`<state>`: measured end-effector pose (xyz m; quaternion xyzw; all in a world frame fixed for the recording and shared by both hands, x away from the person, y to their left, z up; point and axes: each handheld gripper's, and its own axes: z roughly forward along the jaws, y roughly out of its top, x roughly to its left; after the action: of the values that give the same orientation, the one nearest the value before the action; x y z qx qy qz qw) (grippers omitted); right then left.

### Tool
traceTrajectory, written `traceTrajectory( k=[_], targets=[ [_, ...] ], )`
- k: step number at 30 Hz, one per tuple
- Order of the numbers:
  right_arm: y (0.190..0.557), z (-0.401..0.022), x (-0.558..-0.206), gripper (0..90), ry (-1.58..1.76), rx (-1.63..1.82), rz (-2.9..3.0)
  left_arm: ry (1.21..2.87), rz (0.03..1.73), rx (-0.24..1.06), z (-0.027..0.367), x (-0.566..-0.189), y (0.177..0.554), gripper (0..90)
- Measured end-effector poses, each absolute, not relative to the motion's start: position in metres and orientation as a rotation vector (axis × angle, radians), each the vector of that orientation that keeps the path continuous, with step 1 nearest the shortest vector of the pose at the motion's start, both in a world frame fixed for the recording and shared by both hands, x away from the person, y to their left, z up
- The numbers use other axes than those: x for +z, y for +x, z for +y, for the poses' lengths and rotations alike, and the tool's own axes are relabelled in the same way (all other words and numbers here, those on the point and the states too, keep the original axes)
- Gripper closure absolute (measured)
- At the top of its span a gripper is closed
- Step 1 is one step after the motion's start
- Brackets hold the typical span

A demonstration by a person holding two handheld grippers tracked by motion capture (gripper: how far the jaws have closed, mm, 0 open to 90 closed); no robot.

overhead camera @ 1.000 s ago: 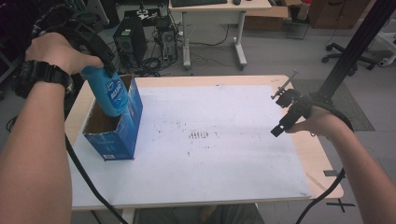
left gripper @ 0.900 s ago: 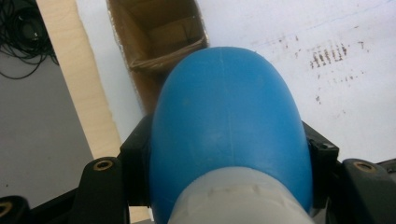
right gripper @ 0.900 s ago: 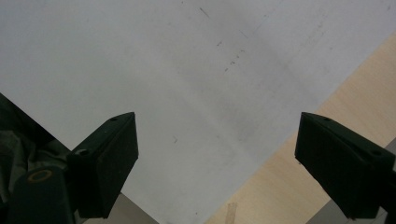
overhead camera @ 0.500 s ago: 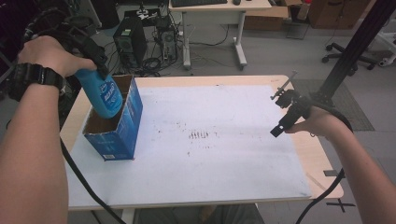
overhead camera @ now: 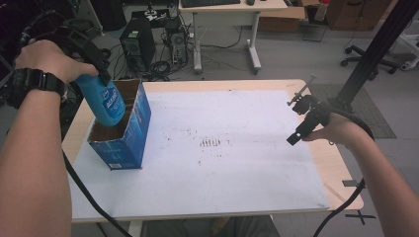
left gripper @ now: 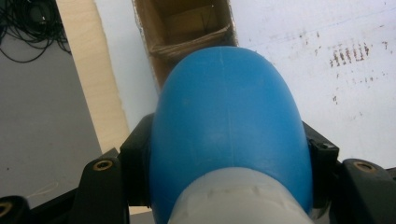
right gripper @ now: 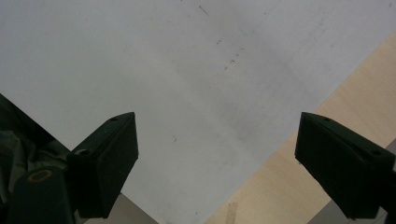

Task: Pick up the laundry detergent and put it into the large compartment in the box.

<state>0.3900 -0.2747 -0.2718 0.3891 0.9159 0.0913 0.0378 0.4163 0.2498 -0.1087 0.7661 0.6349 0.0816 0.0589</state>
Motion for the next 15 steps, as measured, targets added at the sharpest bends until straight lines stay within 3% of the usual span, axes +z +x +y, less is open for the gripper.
traceTrajectory(
  k=[15],
  targets=[
    [0.3901, -0.2758, -0.2713, 13.2, 1.190, 0.273, 2.811, 2.319, 1.930, 0.258, 0.2530, -0.1146, 0.4180, 37.8]
  ],
)
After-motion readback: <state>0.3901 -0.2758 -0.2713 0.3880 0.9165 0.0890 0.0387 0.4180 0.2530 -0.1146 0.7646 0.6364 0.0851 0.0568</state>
